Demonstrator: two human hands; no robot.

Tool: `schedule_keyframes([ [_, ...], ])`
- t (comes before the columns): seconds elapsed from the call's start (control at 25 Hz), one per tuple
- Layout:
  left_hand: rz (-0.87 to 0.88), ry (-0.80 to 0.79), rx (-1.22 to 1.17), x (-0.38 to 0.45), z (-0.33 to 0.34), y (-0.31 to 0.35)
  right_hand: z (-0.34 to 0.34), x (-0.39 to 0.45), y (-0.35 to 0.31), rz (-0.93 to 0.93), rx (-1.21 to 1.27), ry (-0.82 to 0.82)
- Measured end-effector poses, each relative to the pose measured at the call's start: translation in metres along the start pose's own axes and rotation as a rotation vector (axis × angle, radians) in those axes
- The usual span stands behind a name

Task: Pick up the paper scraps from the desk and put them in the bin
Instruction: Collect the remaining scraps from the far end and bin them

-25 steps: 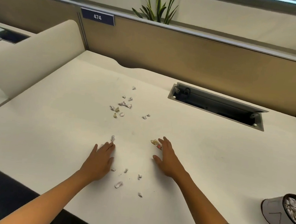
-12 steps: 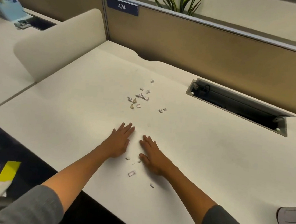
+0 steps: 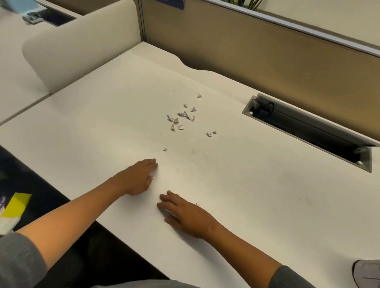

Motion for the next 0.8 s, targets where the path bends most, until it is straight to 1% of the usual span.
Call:
schedule_keyframes([
  [0.12,-0.032,-0.054,-0.068,-0.018,0.003,-0.007,0.004,-0.016,0.001,0.029,-0.053,0.037],
  [0.2,-0.069,-0.109,-0.059,-0.029,0.010,-0.014,0.008,-0.026,0.003,0.029,-0.066,0.062],
  [0.24,-0.077,-0.109,-0.048,-0.033,0.014,-0.018,0.009,-0.030,0.005,0.035,-0.065,0.082],
  [0.44,-0.011,0.081,0.010,-0.043,0.022,-0.022,0.009,-0.037,0.010,0.133,-0.073,0.114],
  [0.56,0.019,0.138,0.035,-0.041,0.026,-0.018,0.006,-0.034,0.010,0.168,-0.144,0.121],
  [0.68,0.007,0.213,-0.011,-0.040,0.032,-0.014,0.002,-0.036,0.014,0.234,-0.162,0.135],
  [0.72,0.005,0.247,-0.038,-0.040,0.033,-0.012,0.000,-0.037,0.017,0.274,-0.119,0.154],
  [0.76,-0.007,0.276,-0.076,-0.040,0.033,-0.009,-0.003,-0.039,0.021,0.345,-0.017,0.184],
  [0.8,-0.024,0.301,-0.126,-0.040,0.032,-0.006,-0.006,-0.042,0.026,0.449,0.154,0.228],
])
Point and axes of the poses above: each hand's wrist, its own x-axis towards the middle knuckle, its own z-axis out of the palm, y = z × x, the point moved 3 cm from there along x, towards the middle knuckle, and after that the axes turned 15 degrees about -x, right-handed, at the moved point
